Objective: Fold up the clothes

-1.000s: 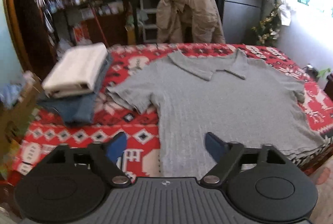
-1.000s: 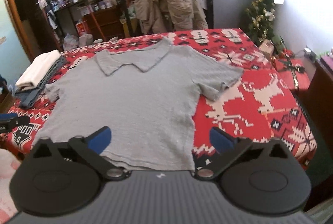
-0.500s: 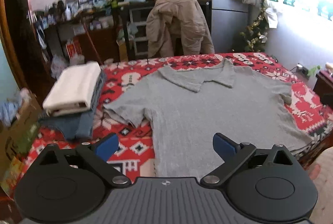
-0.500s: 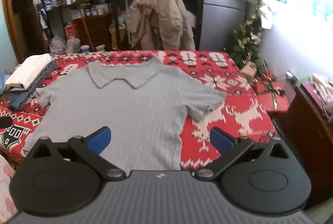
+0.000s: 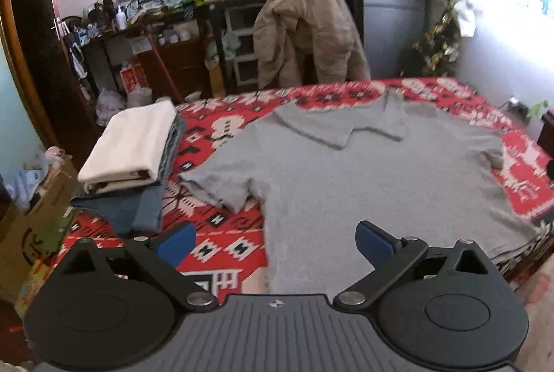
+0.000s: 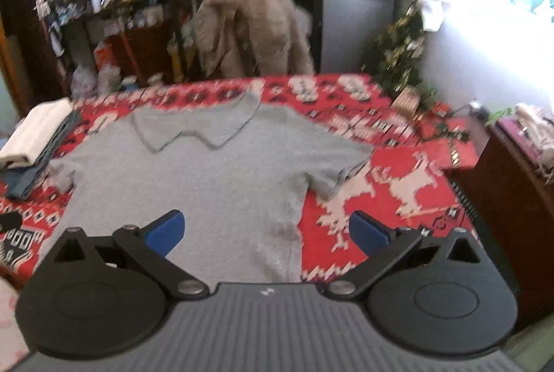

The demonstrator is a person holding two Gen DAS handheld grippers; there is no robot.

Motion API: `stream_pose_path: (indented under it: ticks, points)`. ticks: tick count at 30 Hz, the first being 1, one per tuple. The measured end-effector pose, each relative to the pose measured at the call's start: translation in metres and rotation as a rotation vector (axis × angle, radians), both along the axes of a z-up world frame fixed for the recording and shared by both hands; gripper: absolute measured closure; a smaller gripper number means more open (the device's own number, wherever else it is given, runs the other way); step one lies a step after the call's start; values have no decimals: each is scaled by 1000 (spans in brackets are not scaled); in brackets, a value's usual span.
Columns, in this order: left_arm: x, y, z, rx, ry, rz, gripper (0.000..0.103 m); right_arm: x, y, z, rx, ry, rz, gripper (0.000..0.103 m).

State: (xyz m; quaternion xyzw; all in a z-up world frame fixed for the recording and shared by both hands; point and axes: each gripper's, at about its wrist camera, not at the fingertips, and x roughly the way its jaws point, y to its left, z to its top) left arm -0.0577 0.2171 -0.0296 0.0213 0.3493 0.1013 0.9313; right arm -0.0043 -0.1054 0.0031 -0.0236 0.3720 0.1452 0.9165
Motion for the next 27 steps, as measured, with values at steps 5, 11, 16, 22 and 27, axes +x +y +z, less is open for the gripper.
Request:
stream_pose_path:
  ticks: [5, 11, 16, 22, 27]
  points:
    - [14, 23, -5, -176, 57, 7, 6, 14, -2, -4, 22, 83, 38, 1]
    - [40, 54, -31, -353, 272, 55, 41, 32, -9, -20, 58, 196, 44, 18]
    - [42, 87, -48, -531, 303, 95, 49, 53, -31, -51, 122, 352, -33, 48]
    - [42, 113, -71, -685, 348, 185, 63, 70, -49, -87, 121, 467, -117, 67]
    - [40, 116, -77, -722, 357, 189, 66, 72, -54, -98, 146, 489, -122, 76]
